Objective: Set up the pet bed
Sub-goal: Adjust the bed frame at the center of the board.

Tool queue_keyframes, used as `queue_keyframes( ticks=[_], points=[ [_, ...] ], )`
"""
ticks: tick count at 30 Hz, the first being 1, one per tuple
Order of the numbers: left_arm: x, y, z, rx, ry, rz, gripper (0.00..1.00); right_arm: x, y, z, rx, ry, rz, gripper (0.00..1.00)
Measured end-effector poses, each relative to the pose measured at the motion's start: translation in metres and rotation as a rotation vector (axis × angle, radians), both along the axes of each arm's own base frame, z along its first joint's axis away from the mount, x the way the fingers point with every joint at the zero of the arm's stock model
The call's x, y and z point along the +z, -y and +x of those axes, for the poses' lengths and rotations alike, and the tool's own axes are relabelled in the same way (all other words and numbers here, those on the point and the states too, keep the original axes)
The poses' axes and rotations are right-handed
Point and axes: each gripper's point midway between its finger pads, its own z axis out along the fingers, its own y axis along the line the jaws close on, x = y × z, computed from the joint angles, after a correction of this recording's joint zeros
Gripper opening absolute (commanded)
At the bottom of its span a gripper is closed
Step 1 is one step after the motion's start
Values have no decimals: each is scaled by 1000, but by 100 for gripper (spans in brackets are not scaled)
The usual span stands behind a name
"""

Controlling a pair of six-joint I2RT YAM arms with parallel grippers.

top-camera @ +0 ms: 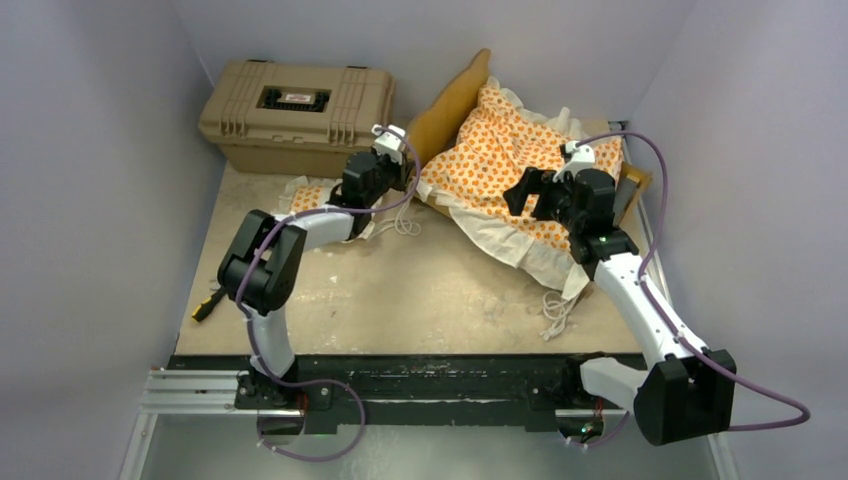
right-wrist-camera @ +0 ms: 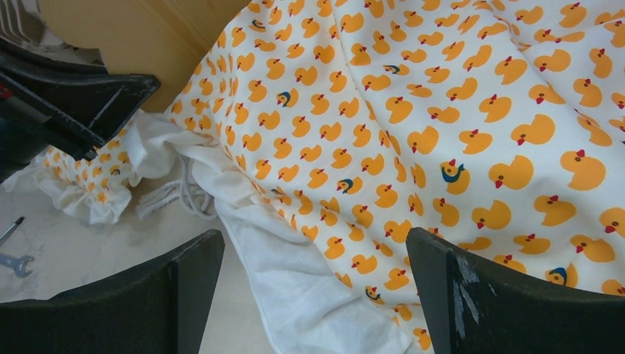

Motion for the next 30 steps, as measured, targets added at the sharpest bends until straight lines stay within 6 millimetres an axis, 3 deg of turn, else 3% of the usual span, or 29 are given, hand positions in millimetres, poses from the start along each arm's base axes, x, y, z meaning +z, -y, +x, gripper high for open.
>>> queue_keyframes(
  ticks=[7, 14, 20, 22, 26, 30],
  points=[
    [0, -12, -34, 16, -37, 19, 0, 1, -11, -2, 47, 6, 2, 99],
    [0, -45, -89, 112, -121, 45, 0, -9, -52, -10, 186, -15, 14, 99],
    [-6, -40, -118, 170, -172, 89, 1, -27, -82, -20, 293, -67, 21, 99],
    [-6, -39, -126, 183, -187, 92, 6, -34, -86, -20, 304, -87, 19, 99],
    [-6, -45, -144, 216, -225, 85, 28, -43, -86, -20, 304, -114, 14, 99],
    [10, -52, -151, 255, -220, 29, 43, -43, -85, -22, 304, -120, 13, 99]
  ],
)
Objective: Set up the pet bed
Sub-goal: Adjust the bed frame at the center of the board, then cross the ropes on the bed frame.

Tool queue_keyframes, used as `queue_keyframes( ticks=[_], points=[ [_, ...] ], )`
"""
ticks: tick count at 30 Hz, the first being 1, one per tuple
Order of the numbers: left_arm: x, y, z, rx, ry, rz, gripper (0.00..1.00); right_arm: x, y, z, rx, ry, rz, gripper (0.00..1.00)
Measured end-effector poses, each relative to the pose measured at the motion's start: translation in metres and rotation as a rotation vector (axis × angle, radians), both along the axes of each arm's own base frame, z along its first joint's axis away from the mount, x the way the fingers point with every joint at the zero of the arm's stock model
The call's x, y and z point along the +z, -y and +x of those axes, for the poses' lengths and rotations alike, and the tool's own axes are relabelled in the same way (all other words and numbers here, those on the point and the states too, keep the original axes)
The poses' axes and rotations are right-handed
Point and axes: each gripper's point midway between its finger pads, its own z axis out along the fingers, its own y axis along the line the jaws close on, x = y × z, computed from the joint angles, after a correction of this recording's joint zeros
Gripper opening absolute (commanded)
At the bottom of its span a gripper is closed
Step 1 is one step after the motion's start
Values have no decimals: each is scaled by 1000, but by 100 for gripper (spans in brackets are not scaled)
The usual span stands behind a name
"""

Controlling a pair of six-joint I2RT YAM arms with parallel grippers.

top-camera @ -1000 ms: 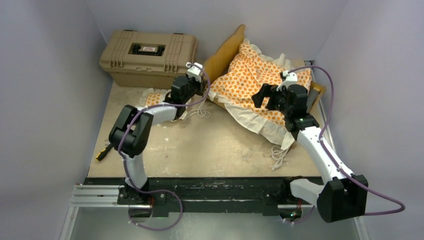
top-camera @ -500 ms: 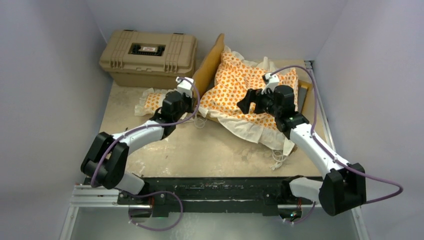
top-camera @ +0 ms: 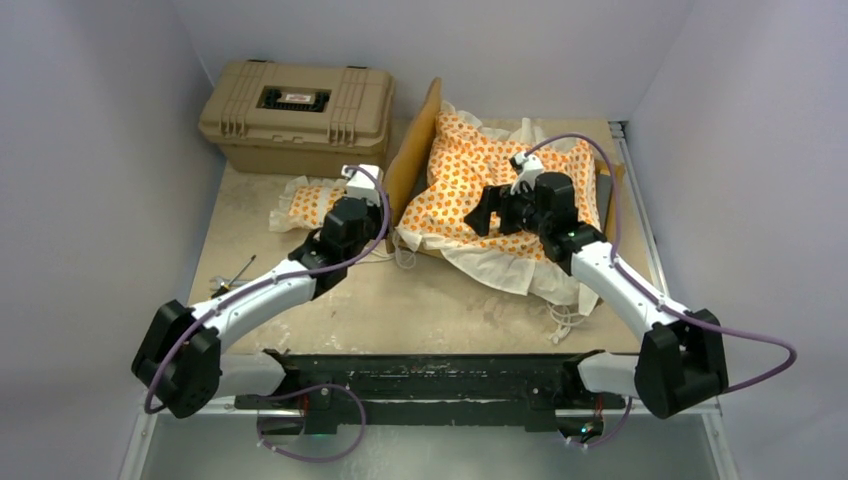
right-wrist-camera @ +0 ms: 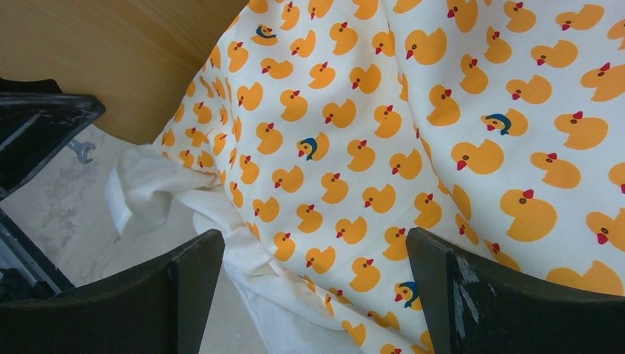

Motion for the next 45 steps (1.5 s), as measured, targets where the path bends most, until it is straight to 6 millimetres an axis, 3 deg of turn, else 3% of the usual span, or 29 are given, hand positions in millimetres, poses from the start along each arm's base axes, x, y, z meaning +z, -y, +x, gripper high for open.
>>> queue_keyframes(
  ticks=[3, 6, 11, 14, 19, 25, 31, 38, 41, 45],
  points=[
    [17, 0, -8, 12, 25, -65, 46, 4, 2, -2, -5, 7, -1, 99],
    [15, -5, -25, 21, 23, -118, 47, 18, 3, -6, -11, 43, 8, 99],
    [-21, -23, -55, 46, -30, -174, 40, 42, 5, -13, -9, 118, 36, 99],
    [-47, -22, -67, 41, -75, -198, 39, 34, 5, -16, -6, 103, 32, 99],
    [-81, -4, -75, 16, -131, -240, 38, 19, 5, -19, -9, 66, 28, 99],
    [-116, 17, -74, 11, -171, -248, 37, 23, 4, -17, -12, 78, 41, 99],
    [-137, 20, -64, 57, -171, -248, 34, 25, 3, -16, -13, 86, 48, 99],
    [-134, 33, -43, 85, -127, -270, 18, 26, 2, -15, -13, 91, 51, 99],
    [-131, 38, -38, 82, -114, -284, 0, 25, 2, -15, -13, 91, 50, 99],
    [-127, 41, -36, 70, -105, -290, 0, 25, 2, -16, -12, 90, 49, 99]
  ],
)
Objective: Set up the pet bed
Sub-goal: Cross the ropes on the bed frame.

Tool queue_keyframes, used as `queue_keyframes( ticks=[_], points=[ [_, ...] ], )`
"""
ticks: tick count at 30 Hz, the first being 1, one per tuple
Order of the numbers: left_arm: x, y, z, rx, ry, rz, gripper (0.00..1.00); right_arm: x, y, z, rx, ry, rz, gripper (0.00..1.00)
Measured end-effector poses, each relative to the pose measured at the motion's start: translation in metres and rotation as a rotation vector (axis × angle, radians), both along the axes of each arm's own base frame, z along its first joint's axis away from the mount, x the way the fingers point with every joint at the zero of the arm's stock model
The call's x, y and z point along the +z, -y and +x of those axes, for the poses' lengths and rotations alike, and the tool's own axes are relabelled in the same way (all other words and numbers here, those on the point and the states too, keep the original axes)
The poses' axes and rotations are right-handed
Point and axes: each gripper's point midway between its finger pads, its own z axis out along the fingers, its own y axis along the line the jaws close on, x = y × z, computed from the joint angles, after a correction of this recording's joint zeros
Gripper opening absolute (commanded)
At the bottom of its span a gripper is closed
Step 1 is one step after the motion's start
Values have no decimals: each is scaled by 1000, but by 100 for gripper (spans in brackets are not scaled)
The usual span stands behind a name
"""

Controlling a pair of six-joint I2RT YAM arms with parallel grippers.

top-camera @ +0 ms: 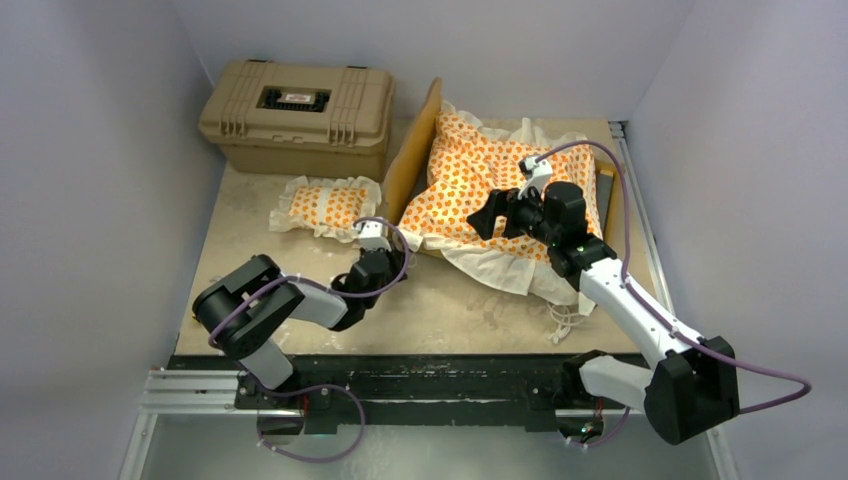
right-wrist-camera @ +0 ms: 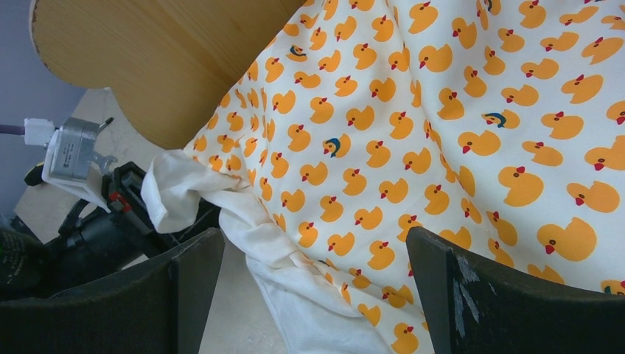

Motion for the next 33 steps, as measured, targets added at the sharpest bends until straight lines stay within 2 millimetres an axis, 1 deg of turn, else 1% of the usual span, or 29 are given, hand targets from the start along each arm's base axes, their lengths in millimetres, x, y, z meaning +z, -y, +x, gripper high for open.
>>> queue_keyframes(
  ticks=[2, 4, 5, 8, 10, 11, 12, 14, 15, 16, 17, 18, 19, 20, 22, 25, 27, 28, 30, 32, 33],
  points=[
    [5, 2, -1, -13, 5, -2, 0, 0, 0, 0, 2, 4, -3, 99],
    [16, 3, -3, -32, 8, 3, 0, 1, 0, 0, 5, 7, -6, 99],
    [27, 5, -3, -44, 14, -2, 0, 1, 0, -1, 7, 11, -8, 99],
    [79, 19, -2, -109, 65, -34, 0, 6, 0, -3, 17, 27, -11, 99],
    [119, 31, -2, -173, 101, -53, 0, 10, 0, -6, 30, 40, -7, 99],
    [133, 36, -3, -195, 111, -56, 0, 12, -1, -7, 38, 47, -5, 99],
    [153, 41, -3, -223, 123, -62, 0, 14, -2, -8, 43, 52, -3, 99],
    [185, 49, -4, -267, 139, -67, 0, 16, -4, -9, 56, 57, 0, 99],
    [196, 51, -6, -282, 140, -61, 0, 17, -5, -10, 67, 58, 1, 99],
    [203, 51, -6, -288, 137, -52, 0, 18, -6, -11, 70, 59, 2, 99],
    [208, 50, -7, -291, 124, -41, 2, 19, -7, -11, 75, 61, 3, 99],
    [210, 49, -8, -291, 109, -27, 5, 19, -7, -11, 79, 63, 4, 99],
    [208, 46, -10, -287, 88, -9, 9, 20, -8, -12, 87, 65, 6, 99],
    [203, 43, -11, -279, 68, 10, 10, 20, -9, -12, 93, 65, 6, 99],
    [187, 33, -15, -253, 9, 57, 13, 21, -10, -13, 102, 67, 5, 99],
    [155, 10, -23, -181, -84, 123, 23, 18, -14, -14, 123, 62, 1, 99],
    [131, -13, -30, -104, -148, 166, 29, 15, -16, -16, 140, 56, -3, 99],
    [115, -29, -36, -48, -189, 193, 32, 14, -18, -17, 150, 53, -5, 99],
    [93, -56, -45, 38, -242, 226, 37, 12, -22, -20, 171, 49, -7, 99],
    [73, -83, -54, 118, -287, 249, 39, 11, -27, -22, 189, 45, -9, 99],
    [68, -90, -55, 139, -296, 252, 40, 10, -29, -22, 196, 43, -10, 99]
  ],
)
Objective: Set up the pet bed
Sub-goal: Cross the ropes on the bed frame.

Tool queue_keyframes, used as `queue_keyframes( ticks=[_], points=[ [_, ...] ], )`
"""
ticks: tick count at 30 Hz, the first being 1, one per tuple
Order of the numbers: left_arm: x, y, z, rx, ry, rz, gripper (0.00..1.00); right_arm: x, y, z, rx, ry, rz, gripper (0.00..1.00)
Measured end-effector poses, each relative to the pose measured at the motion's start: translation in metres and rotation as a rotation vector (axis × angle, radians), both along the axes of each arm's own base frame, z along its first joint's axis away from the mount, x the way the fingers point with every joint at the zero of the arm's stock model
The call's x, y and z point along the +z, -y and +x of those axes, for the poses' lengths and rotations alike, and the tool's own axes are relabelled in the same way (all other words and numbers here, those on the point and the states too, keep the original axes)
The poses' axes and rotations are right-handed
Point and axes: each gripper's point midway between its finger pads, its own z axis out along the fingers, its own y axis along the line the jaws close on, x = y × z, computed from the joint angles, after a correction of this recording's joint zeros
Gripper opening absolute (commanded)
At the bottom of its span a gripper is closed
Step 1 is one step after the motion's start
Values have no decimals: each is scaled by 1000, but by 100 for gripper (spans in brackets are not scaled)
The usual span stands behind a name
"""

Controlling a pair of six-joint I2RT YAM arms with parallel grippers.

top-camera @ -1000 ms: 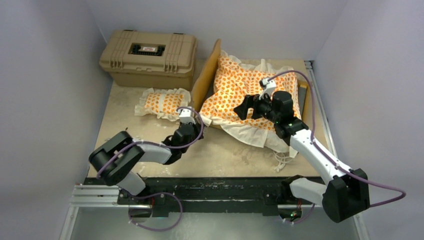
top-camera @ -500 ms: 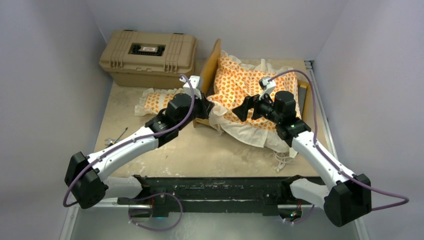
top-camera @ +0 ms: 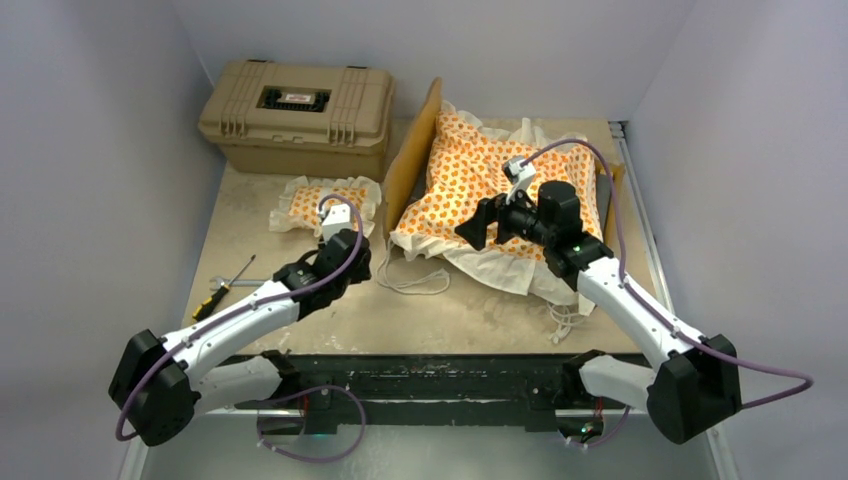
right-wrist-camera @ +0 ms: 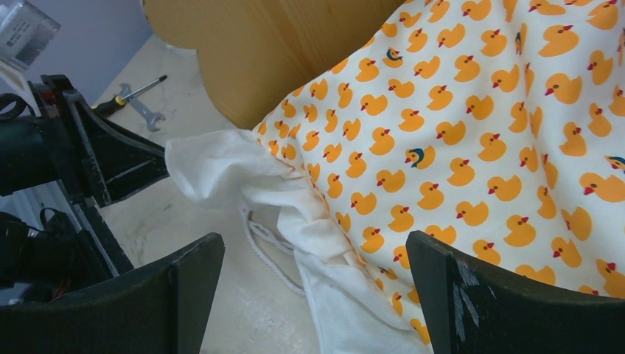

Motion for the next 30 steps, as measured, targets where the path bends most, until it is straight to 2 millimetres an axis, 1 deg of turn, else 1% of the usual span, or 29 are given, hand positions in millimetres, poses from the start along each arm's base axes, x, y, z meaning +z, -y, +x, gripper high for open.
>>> queue_keyframes(
  ticks=[1, 3, 5, 8, 10, 12, 16, 20, 22, 24, 30],
  points=[
    [-4, -5, -2, 17, -5, 3, 41, 0, -3, -1, 8, -1, -1, 99],
    [-9, -6, -3, 20, -11, -7, 41, -1, -7, -2, 20, -2, -5, 99],
    [-9, 0, -1, 5, -3, -29, 41, -1, -11, -3, 32, -3, -7, 99],
    [-8, 14, 8, -29, 27, -69, 40, -2, -14, -4, 40, -5, -9, 99],
    [-11, 23, 13, -52, 44, -92, 37, -2, -14, -5, 42, -5, -9, 99],
    [-19, 32, 18, -72, 49, -107, 33, -2, -14, -5, 40, -5, -10, 99],
    [-46, 40, 23, -69, 4, -94, 32, -2, -14, -4, 33, -4, -12, 99],
    [-79, 41, 19, -47, -75, -64, 28, -3, -12, -2, 20, -1, -16, 99],
    [-89, 43, 16, -42, -96, -55, 26, -3, -12, -2, 19, -1, -16, 99],
    [-96, 46, 14, -44, -106, -49, 24, -2, -12, -2, 19, -1, -16, 99],
    [-97, 54, 20, -30, -71, -45, 18, -2, -11, -1, 12, 1, -18, 99]
  ],
)
